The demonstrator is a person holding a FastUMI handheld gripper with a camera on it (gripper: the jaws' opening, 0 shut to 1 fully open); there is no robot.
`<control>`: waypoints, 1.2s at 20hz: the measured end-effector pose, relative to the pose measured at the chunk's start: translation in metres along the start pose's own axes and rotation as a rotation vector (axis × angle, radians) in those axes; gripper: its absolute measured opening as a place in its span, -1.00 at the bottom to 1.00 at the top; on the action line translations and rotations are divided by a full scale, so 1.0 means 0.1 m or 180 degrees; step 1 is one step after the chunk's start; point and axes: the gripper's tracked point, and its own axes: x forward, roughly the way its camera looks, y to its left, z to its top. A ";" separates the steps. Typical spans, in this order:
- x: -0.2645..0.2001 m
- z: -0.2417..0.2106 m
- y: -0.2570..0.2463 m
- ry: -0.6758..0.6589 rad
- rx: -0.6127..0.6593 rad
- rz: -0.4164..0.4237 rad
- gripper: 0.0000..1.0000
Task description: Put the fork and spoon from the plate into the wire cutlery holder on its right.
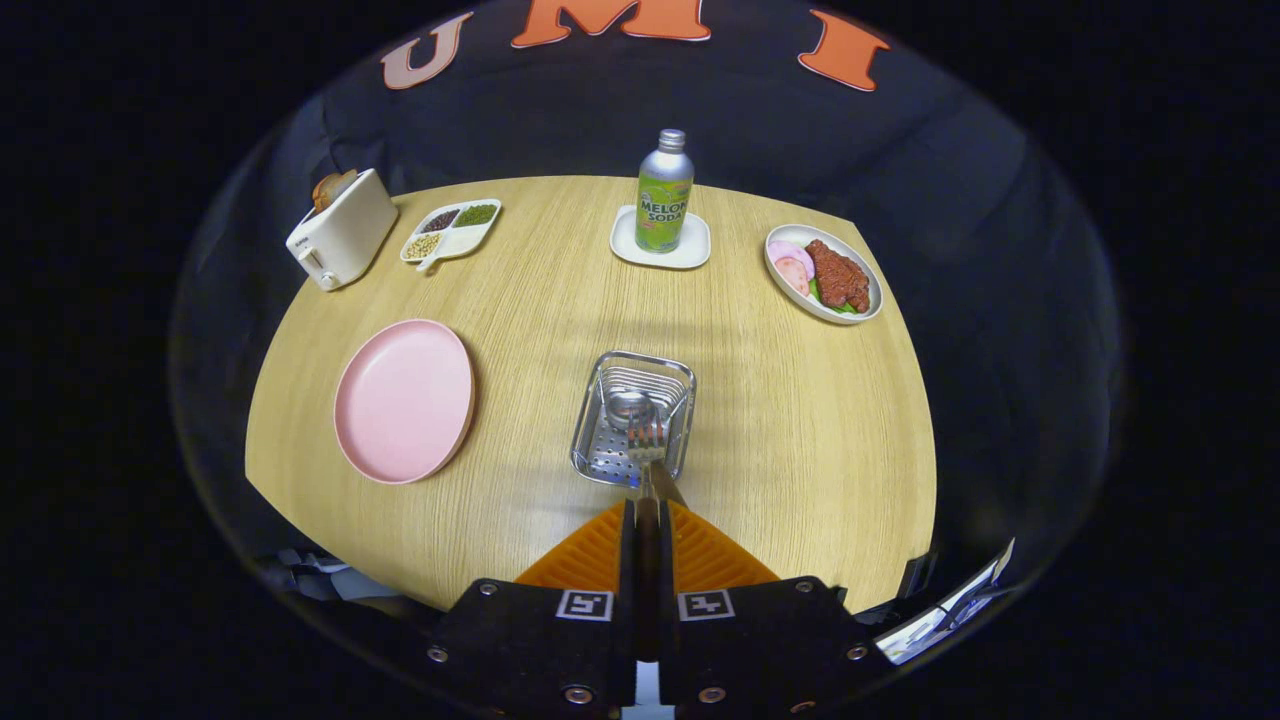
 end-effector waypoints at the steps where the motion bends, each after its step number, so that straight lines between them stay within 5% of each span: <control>1: 0.02 -0.01 0.01 0.0006 0.0010 0.0015 -0.81; 7: -0.05 0.22 0.01 -0.0176 0.0095 0.0073 -0.78; 14: -0.38 0.92 -0.07 -0.1135 0.0225 0.0055 -0.55; 24: -1.31 1.75 -0.06 -0.2643 0.0228 0.0166 0.61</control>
